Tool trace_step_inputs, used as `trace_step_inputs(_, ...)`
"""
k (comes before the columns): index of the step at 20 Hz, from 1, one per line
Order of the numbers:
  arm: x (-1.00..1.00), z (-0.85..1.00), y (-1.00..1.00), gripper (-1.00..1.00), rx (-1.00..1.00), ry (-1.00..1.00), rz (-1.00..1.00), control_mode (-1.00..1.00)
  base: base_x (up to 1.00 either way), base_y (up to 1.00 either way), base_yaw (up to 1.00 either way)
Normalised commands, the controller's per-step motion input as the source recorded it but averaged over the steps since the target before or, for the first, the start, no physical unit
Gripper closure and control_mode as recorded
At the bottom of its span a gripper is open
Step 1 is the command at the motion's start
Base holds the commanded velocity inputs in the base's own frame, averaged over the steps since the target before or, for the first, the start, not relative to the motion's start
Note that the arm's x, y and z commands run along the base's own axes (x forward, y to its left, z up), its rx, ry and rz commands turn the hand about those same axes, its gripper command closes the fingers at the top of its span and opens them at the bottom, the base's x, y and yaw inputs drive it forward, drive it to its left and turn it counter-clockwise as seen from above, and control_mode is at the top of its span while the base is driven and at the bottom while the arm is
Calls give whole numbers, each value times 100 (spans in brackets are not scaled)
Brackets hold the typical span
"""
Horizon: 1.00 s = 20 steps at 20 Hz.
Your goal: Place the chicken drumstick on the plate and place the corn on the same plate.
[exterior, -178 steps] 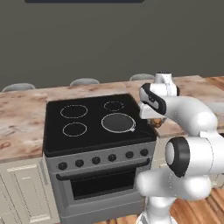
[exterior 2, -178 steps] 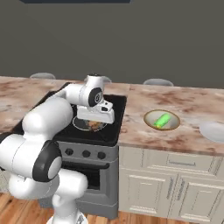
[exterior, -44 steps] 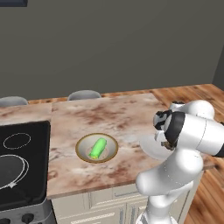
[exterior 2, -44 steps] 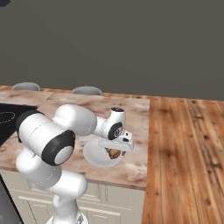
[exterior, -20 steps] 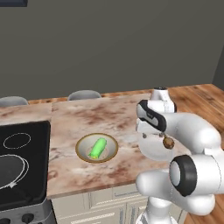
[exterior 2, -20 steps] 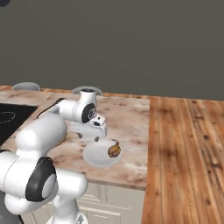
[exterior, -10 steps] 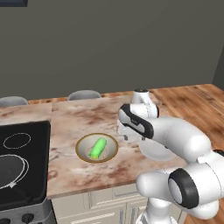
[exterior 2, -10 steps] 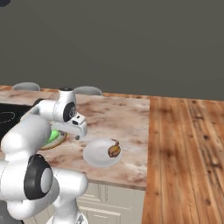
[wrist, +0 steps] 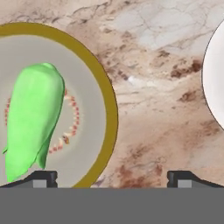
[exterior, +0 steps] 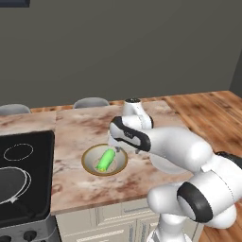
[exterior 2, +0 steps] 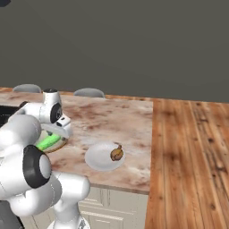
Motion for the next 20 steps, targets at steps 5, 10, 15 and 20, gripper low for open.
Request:
trace_step_inputs(5, 20, 0, 59, -100, 0, 1, -5, -100, 0, 0, 0)
trace_step_inputs(10, 23, -1, 35, -100, 0, 0, -1, -100, 0, 0, 0)
trace_step_inputs(15, 15, -17, 12, -100, 0, 0, 0, -100, 0, 0, 0)
trace_step_inputs(20, 3, -28, 0, -100, 0, 0, 0, -100, 0, 0, 0)
